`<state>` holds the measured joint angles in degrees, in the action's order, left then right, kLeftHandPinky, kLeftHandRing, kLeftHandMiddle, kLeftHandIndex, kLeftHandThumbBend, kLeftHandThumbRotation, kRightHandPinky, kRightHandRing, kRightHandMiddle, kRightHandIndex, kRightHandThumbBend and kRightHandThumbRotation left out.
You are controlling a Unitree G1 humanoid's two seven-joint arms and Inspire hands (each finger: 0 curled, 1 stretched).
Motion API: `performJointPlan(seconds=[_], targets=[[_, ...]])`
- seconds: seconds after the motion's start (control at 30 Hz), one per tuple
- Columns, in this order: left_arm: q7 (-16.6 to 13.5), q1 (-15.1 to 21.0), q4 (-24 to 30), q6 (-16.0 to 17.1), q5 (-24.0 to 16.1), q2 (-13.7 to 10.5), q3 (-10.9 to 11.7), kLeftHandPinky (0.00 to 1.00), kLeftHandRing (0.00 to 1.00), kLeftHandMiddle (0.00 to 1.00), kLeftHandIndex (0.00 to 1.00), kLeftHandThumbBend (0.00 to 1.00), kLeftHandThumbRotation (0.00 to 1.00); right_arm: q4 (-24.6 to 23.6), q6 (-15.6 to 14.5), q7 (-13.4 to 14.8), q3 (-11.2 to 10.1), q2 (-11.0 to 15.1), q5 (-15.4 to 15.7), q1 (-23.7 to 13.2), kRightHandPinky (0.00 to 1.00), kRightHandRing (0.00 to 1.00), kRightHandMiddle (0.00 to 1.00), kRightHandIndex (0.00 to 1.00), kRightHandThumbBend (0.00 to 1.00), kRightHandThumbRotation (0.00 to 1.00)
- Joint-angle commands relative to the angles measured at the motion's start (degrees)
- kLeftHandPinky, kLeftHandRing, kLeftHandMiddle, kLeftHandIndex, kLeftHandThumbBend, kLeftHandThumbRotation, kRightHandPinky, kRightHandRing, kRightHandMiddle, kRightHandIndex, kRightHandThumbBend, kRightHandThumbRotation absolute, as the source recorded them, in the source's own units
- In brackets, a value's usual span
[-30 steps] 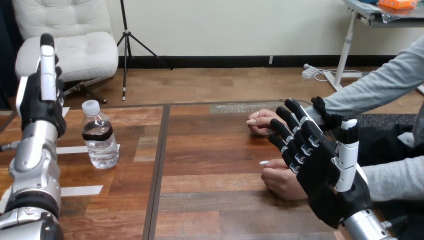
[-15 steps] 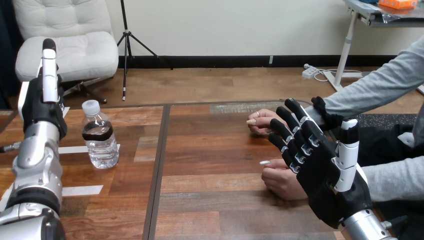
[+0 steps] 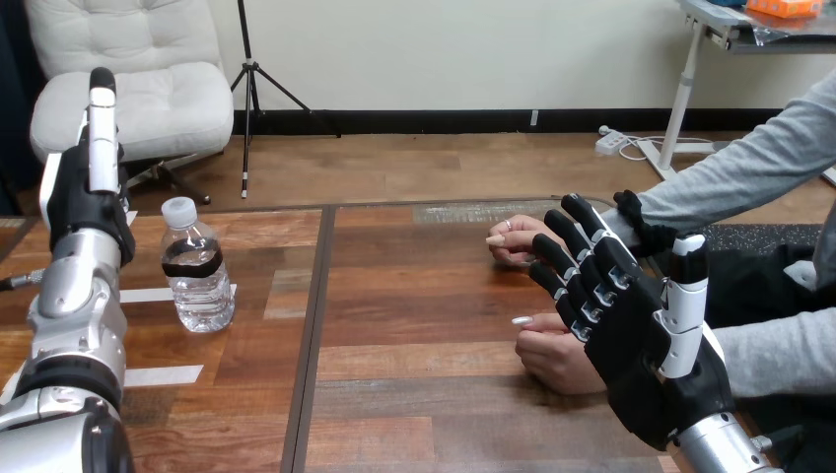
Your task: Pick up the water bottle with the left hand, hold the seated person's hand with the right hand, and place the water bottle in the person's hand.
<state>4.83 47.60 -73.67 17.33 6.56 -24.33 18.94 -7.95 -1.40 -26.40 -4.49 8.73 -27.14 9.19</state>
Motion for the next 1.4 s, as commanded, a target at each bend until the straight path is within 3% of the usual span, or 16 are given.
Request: performJointPlan(seconds=[0.0,0.27,0.77,1.37], targets=[[-0.1,4.4,-0.5,-0.5,-0.7,-0.9,-0.5,1.0,1.0,1.0,1.0,0.71,1.0,-1.6,0.9,-0.3,-0.5,-0.6,-0.8,-3.7,1.0,1.0,1.0,1.0,0.97,1.0],[-0.2,4.4,-0.6,-0.9,-1.3,-1.0,-0.6,1.0,1.0,1.0,1.0,0.72,1.0,-1.7,1.1,-0.1,-0.5,-0.7,-0.5,-3.6,1.0,1.0,1.0,1.0,0.96,1.0],[-2.6,4.0,-1.2,-2.1,-5.4,-1.8,-2.9,1.0,1.0,1.0,1.0,0.71,1.0,-1.6,1.1,-0.4,-0.4,-0.9,-0.9,-3.5,1.0,1.0,1.0,1.0,0.96,1.0],[-2.7,3.6,-1.5,-3.6,-6.4,-2.2,-3.6,1.0,1.0,1.0,1.0,0.67,1.0,-1.8,1.0,-0.1,-0.4,-1.0,-0.8,-3.4,1.0,1.0,1.0,1.0,0.97,1.0]])
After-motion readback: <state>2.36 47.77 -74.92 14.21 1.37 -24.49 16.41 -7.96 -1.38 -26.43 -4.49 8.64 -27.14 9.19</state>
